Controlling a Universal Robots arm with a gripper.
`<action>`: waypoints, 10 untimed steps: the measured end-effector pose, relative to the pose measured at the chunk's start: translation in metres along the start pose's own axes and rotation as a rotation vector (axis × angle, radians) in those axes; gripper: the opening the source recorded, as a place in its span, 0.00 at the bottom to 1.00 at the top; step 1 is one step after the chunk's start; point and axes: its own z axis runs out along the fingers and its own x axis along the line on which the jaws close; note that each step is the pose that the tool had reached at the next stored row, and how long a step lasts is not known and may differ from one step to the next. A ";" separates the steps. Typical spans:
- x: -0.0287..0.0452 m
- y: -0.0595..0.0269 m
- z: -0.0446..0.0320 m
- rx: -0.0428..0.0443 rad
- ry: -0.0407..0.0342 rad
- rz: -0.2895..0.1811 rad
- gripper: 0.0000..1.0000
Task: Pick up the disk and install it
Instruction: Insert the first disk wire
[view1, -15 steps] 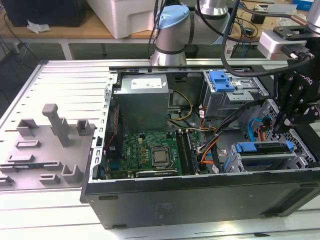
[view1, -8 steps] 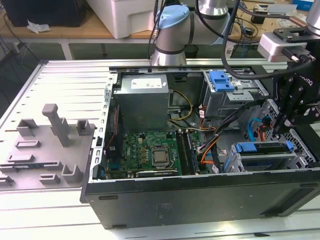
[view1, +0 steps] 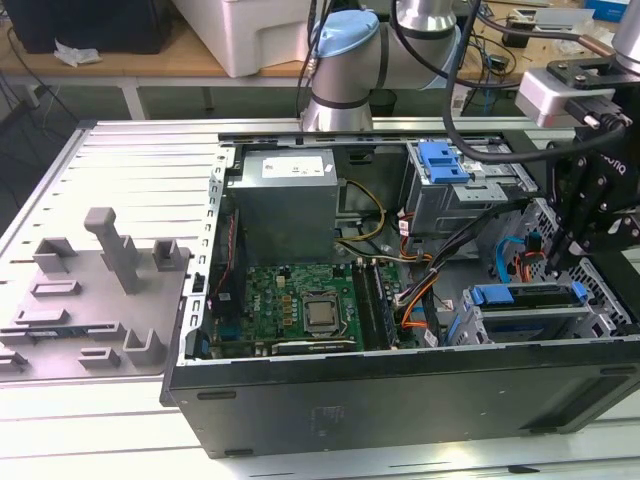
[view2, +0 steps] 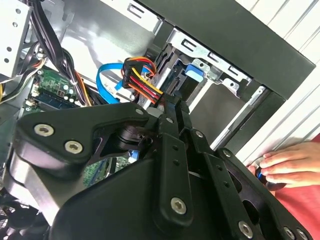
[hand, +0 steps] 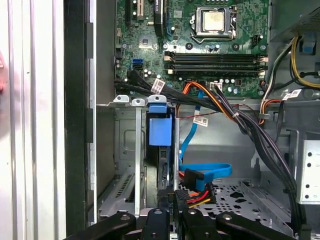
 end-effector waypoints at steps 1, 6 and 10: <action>0.0004 0.0000 0.0002 0.0002 -0.0001 -0.001 0.17; 0.0024 0.0000 0.0019 0.0010 -0.0007 -0.015 0.17; 0.0033 -0.0007 0.0031 0.0017 -0.0013 -0.027 0.17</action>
